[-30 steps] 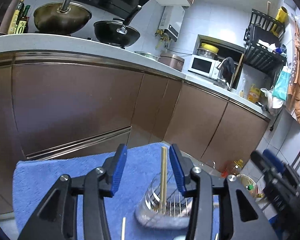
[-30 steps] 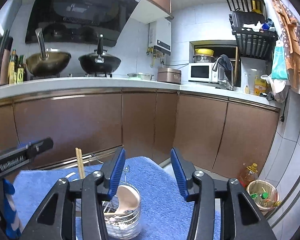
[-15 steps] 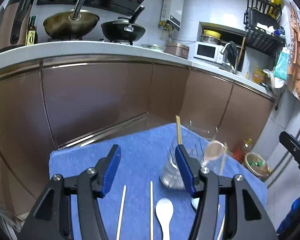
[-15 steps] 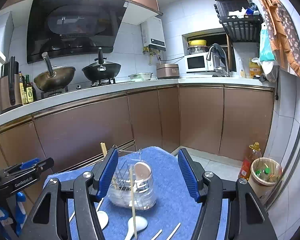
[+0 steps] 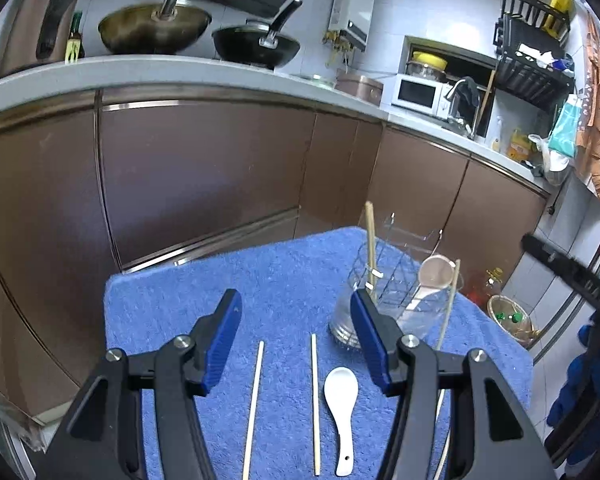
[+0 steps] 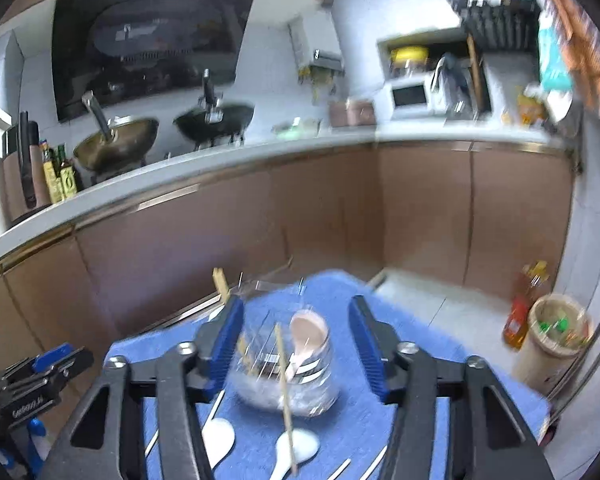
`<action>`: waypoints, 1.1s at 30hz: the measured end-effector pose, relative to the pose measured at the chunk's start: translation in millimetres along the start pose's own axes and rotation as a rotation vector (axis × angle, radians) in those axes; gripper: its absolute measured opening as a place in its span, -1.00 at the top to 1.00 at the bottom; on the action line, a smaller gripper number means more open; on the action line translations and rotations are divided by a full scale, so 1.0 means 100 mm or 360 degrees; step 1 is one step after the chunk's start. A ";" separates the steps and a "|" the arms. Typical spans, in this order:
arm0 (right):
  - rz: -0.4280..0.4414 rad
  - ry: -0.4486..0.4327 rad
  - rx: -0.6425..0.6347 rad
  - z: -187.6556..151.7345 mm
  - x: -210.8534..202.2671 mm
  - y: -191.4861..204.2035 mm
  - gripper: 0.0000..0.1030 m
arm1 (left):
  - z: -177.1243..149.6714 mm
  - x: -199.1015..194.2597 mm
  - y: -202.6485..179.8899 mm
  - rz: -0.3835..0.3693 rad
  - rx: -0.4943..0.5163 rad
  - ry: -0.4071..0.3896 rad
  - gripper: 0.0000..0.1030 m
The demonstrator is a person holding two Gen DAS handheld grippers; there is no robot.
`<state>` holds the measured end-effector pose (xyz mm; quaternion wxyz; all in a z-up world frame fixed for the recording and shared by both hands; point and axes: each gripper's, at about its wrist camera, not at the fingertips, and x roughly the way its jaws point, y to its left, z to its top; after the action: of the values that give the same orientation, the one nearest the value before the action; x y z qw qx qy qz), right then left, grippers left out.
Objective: Organize utensils
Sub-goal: 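Lower the white spoon into the holder and open the right gripper, then grasp another wooden chopstick with the right gripper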
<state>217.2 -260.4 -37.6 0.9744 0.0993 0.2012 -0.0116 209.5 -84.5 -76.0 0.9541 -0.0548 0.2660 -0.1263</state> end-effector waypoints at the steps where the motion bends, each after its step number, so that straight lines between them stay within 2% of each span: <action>1: 0.0021 0.0044 0.0011 -0.02 0.08 -0.02 0.23 | -0.02 0.06 0.01 -0.0003 -0.0005 0.0026 -0.06; 3: 0.0051 0.0155 0.0001 -0.07 0.27 -0.03 0.43 | -0.06 0.15 0.04 -0.0005 -0.0015 0.0057 -0.06; 4: 0.0062 0.0191 -0.0008 -0.08 0.34 -0.03 0.45 | -0.08 0.19 0.05 -0.0011 -0.0022 0.0075 -0.06; 7: 0.0102 0.0271 -0.0028 -0.10 0.53 -0.01 0.46 | -0.14 0.30 0.08 -0.0011 -0.0029 0.0117 -0.06; 14: 0.0092 0.0377 -0.0061 -0.08 0.86 0.04 0.46 | -0.18 0.47 0.18 -0.0007 -0.0048 0.0167 -0.06; 16: 0.0105 0.0395 -0.0063 -0.09 0.91 0.03 0.66 | -0.18 0.47 0.19 -0.0008 -0.0045 0.0166 -0.06; 17: 0.0105 0.0395 -0.0059 -0.09 0.92 0.03 0.88 | -0.18 0.48 0.19 -0.0009 -0.0045 0.0167 -0.06; 21: 0.0129 0.0361 -0.0066 -0.05 0.77 0.02 0.89 | -0.17 0.48 0.22 -0.0008 -0.0046 0.0156 -0.06; 26: 0.0199 0.0261 -0.0061 0.20 0.47 0.07 0.89 | -0.18 0.49 0.24 -0.0014 -0.0061 0.0162 -0.06; 30: 0.0248 0.0096 -0.0067 0.53 0.17 0.16 0.89 | -0.19 0.49 0.26 -0.0018 -0.0078 0.0163 -0.06; 33: 0.0236 -0.0049 -0.0081 0.77 0.01 0.22 0.89 | -0.19 0.50 0.28 -0.0022 -0.0095 0.0163 -0.06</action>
<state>249.6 -253.8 35.5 0.9778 0.0888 0.1785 0.0642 246.8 -71.9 -121.3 0.9363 -0.0784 0.3177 -0.1276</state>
